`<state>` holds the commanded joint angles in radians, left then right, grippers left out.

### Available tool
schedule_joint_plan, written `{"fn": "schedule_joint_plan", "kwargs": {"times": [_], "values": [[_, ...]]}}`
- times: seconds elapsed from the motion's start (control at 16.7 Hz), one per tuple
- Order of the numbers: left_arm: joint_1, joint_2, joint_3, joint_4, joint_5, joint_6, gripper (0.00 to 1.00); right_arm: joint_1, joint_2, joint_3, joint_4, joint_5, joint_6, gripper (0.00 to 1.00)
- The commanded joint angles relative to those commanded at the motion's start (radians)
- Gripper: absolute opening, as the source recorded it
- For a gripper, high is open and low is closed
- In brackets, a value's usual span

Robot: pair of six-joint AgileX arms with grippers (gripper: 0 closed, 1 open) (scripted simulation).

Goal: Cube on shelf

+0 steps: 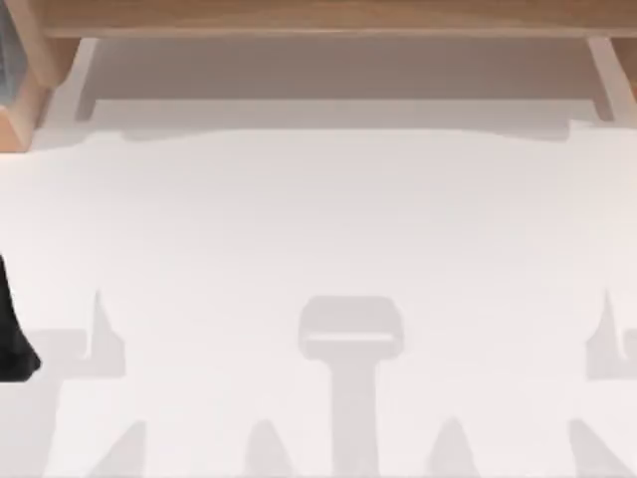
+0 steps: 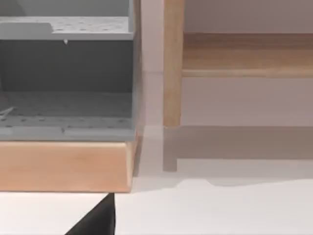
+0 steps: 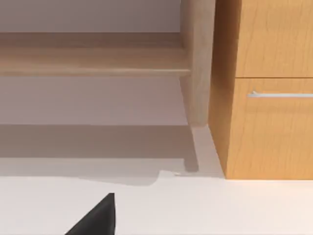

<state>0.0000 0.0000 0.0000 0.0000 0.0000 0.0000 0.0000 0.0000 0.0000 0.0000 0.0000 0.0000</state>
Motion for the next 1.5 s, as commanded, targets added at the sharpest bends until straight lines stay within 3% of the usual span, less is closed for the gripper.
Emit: {"fn": "schedule_joint_plan", "kwargs": {"times": [0.3,0.54,1.5], "values": [[0.0,0.0,0.0,0.0,0.0,0.0,1.0,-0.012,0.055,0.026,0.029,-0.009,-0.038,1.0],[0.0,0.0,0.0,0.0,0.0,0.0,1.0,-0.053,0.259,0.123,0.135,-0.047,-0.176,1.0],[0.0,0.0,0.0,0.0,0.0,0.0,1.0,-0.327,1.644,0.784,0.861,-0.302,-1.114,1.0]]}}
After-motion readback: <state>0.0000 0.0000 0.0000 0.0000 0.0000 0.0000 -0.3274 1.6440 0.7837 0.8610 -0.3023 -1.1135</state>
